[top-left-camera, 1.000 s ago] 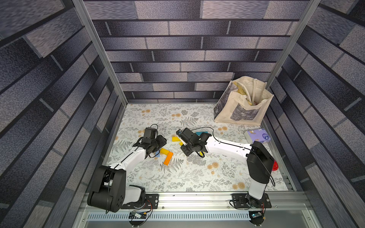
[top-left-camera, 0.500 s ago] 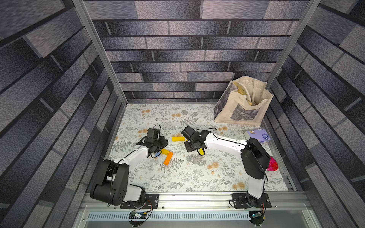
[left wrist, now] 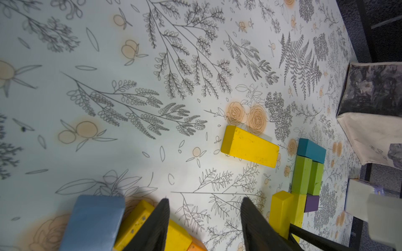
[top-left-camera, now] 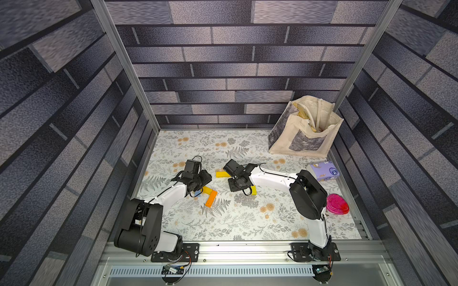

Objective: Assemble the letter p with building blocks
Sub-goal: Place the building block at the center of the board, then assemble the building block at the center of the board.

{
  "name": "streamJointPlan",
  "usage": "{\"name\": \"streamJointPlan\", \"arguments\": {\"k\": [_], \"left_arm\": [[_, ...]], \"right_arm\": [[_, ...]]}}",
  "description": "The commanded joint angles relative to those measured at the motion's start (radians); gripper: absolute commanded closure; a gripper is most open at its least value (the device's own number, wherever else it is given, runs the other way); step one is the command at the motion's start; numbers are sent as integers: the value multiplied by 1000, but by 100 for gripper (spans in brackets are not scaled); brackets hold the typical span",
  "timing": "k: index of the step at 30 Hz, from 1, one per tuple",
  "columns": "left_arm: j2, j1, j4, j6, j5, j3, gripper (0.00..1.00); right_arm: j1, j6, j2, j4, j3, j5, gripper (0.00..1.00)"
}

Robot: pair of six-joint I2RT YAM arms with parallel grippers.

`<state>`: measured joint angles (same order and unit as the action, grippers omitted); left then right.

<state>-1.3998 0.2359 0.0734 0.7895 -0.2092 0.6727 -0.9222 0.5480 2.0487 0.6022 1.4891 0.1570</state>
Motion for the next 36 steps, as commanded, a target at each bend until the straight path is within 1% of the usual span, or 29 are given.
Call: {"name": "streamJointPlan", "arguments": {"k": [1,3,5,7,9,12,15,18,21,23,24,27,29,31,34,36], "left_arm": [[-11,4,-3,-24,-2,20,44],[-17,3,-10,-23,-4,21,43],[-25,4,-14,-21,-6,21,43],[-33,4,-17,-23,-10,23,43],[-41,5,-18,-24,-12,27,43],[-47,4,-24,-20,-11,22,43],[-55,8,-33,-16,-19,20,43],[-66,15,-41,-10,-35,25,44],[-60,34,-69,7,-57,24,47],[-52,60,-81,14,-53,32,49],[-51,73,-84,16,-50,38,50],[-73,122,-87,16,-42,69,56],[-113,149,-83,17,-44,97,64],[-147,169,-82,24,-44,117,72],[-183,198,-93,45,-25,128,84],[-207,211,-94,57,-18,140,90]], "right_arm": [[6,47,41,30,53,3,95],[6,63,52,39,66,6,91],[6,78,66,43,80,3,83],[6,85,81,57,110,-1,77],[6,98,88,75,133,6,62],[5,99,73,63,136,7,53],[9,98,41,51,129,-5,47],[15,95,-13,47,109,-4,46],[43,99,-104,36,55,3,49],[78,99,-136,25,17,-27,54],[94,96,-142,20,2,-40,59],[131,75,-148,-16,-44,-78,76],[147,60,-146,-39,-57,-105,86],[152,42,-142,-61,-61,-123,92],[152,16,-120,-78,-50,-150,99],[152,3,-103,-87,-44,-166,100]]}}
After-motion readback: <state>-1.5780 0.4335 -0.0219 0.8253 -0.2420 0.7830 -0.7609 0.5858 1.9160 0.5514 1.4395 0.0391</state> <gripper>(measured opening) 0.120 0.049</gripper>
